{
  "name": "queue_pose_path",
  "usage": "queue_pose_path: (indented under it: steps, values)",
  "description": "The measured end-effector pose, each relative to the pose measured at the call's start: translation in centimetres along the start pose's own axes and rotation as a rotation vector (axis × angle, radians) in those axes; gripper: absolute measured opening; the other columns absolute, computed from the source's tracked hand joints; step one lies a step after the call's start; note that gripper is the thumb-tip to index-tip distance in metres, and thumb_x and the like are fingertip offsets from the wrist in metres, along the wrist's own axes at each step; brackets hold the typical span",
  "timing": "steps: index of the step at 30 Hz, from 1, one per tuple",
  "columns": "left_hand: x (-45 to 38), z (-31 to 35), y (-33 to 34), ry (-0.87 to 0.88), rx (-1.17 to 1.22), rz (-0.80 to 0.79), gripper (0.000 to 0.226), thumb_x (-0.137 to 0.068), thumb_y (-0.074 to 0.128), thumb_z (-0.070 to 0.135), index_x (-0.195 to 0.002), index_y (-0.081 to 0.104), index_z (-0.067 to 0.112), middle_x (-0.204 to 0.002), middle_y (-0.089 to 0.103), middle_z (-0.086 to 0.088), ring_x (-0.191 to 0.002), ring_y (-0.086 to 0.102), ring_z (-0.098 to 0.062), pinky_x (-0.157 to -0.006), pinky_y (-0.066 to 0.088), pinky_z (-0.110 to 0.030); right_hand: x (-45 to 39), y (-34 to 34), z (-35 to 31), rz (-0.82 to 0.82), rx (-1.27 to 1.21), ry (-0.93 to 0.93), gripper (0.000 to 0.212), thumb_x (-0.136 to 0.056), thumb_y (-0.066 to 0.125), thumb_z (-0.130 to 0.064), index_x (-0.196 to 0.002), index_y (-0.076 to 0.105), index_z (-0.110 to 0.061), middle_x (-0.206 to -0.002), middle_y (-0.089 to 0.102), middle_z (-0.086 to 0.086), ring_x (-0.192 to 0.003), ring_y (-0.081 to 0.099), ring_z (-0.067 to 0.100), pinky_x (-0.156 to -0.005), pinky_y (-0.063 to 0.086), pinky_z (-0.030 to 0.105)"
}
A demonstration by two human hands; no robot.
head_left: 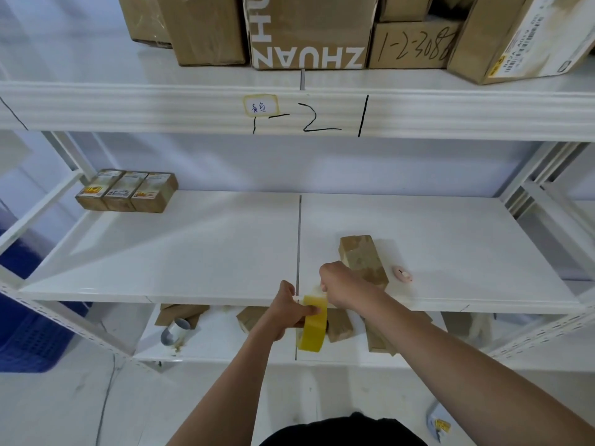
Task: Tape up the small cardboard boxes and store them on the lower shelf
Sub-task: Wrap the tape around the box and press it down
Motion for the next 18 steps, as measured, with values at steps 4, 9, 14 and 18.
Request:
queue_pose_path:
  steps: [4, 9, 14, 18]
  values:
    - [-0.3, -0.7, -0.3, -0.05, 0.033, 0.026, 0.053, -0.083, 0.083, 0.019, -0.106, 0.035, 0.019, -0.11, 0.064, -0.021, -0.074, 0.071, -0.024, -0.065, 0.061, -0.033, -0.4, -0.2, -0.3, 0.01, -0.026, -0.027, 0.021, -0.088, 0.05, 0.015, -0.101, 0.062, 0.003, -0.107, 0.063, 0.018, -0.098, 0.067, 0.032, -0.067, 0.041, 0.031]
    - [-0.3, -1.9, 0.4, -0.128, 0.083, 0.013, 0.042, -0.084, 0.082, 0.016, -0.101, 0.043, 0.015, -0.102, 0.07, -0.017, -0.071, 0.075, -0.022, -0.063, 0.061, -0.033, -1.2, -0.1, 0.2, -0.016, -0.042, -0.024, 0.018, -0.092, 0.052, 0.009, -0.105, 0.064, 0.002, -0.107, 0.066, 0.018, -0.098, 0.068, 0.032, -0.08, 0.056, 0.038]
    - [-0.7, -3.0, 1.2, -0.178, 0.179, 0.045, 0.039, -0.085, 0.081, 0.013, -0.117, 0.062, 0.002, -0.099, 0.075, -0.017, -0.084, 0.076, -0.029, -0.076, 0.063, -0.045, -2.5, 0.2, 0.3, -0.01, -0.07, -0.024, 0.017, -0.093, 0.054, 0.008, -0.102, 0.066, 0.002, -0.104, 0.069, 0.018, -0.095, 0.068, 0.031, -0.087, 0.057, 0.042]
    - [-1.0, -3.7, 1.4, -0.244, 0.233, 0.074, 0.048, -0.084, 0.082, 0.012, -0.124, 0.058, 0.0, -0.112, 0.071, -0.022, -0.099, 0.073, -0.035, -0.088, 0.06, -0.051, -3.4, 1.1, 0.6, -0.006, -0.084, 0.0, 0.017, -0.093, 0.053, 0.008, -0.1, 0.066, 0.0, -0.103, 0.067, 0.015, -0.093, 0.067, 0.029, -0.088, 0.058, 0.041]
Point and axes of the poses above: each hand's wrist, its own x-axis away from the middle knuckle, its own y-axis out of the palm, z = x × y, the point moved 7 cm from there along -x, towards the middle knuckle
